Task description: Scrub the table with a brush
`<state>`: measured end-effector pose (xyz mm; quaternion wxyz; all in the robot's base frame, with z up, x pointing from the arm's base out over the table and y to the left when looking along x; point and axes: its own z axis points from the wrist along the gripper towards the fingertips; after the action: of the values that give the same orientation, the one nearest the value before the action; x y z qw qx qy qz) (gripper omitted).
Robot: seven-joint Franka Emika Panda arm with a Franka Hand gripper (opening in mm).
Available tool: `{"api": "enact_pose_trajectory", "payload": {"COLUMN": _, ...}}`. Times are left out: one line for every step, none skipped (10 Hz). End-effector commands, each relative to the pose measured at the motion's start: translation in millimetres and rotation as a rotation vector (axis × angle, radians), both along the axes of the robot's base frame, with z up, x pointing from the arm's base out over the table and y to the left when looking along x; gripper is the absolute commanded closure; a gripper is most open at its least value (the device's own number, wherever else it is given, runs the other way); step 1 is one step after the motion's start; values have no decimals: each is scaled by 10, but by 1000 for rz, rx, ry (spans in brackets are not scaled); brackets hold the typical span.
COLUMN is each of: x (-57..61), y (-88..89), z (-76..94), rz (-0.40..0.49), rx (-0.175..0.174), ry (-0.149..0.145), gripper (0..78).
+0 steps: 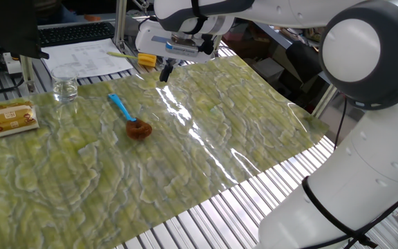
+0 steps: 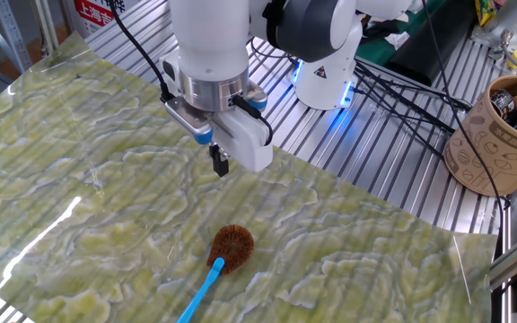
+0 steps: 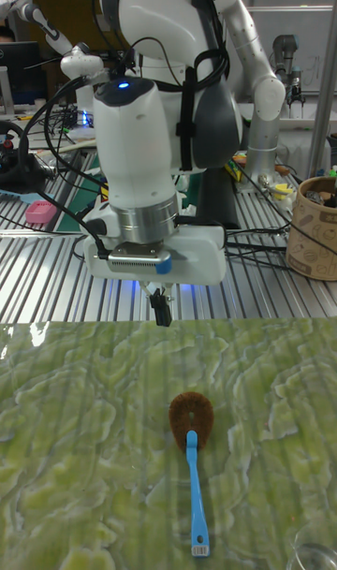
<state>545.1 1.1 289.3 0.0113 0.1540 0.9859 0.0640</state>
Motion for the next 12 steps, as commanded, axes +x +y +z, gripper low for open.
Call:
{"api": "enact_pose_trajectory", "payload": {"x": 6, "y": -1, "z": 13, "rz": 0, "rx": 0, "ry": -2, "gripper": 776}}
{"api": "enact_pose_trajectory", "payload": {"x": 6, "y": -1, "z": 13, "rz": 0, "rx": 0, "ry": -1, "gripper": 776}}
{"api": "enact_pose_trajectory", "payload": {"x": 6, "y": -1, "z": 13, "rz": 0, "rx": -1, "ry": -1, "gripper": 776}}
{"api": "enact_pose_trajectory", "payload": {"x": 6, "y": -1, "z": 13, "rz": 0, "rx": -1, "ry": 0, "gripper": 776}}
{"api": "enact_pose_trajectory", "payload": {"x": 6, "y": -1, "z": 14, "rz": -1, "rx": -1, "ry": 0, "gripper": 776}}
{"api": "enact_pose_trajectory", "payload": {"x": 6, "y": -1, "z": 14, "rz": -4, "rx": -2, "ry": 2, "gripper": 776}}
{"api": "enact_pose_trajectory", "payload": {"x": 6, "y": -1, "z": 14, "rz": -4, "rx": -2, "ry": 2, "gripper": 776}}
{"api": "enact_pose_trajectory", "payload": {"x": 6, "y": -1, "z": 14, "rz": -5, "rx": -5, "ry": 3, "gripper": 776}}
{"api": "enact_pose_trajectory", "payload": {"x": 6, "y": -1, "z": 14, "rz": -6, "rx": -7, "ry": 2, "gripper": 776}}
{"api": "enact_pose_trajectory", "payload": {"x": 6, "y": -1, "z": 14, "rz": -6, "rx": -9, "ry": 2, "gripper": 776}}
{"api": "enact_pose_trajectory", "payload": {"x": 6, "y": -1, "z": 14, "rz": -7, "rx": -10, "ry": 3, "gripper": 776}}
{"api": "enact_pose_trajectory", "payload": {"x": 6, "y": -1, "z": 14, "rz": -9, "rx": -9, "ry": 4, "gripper": 776}}
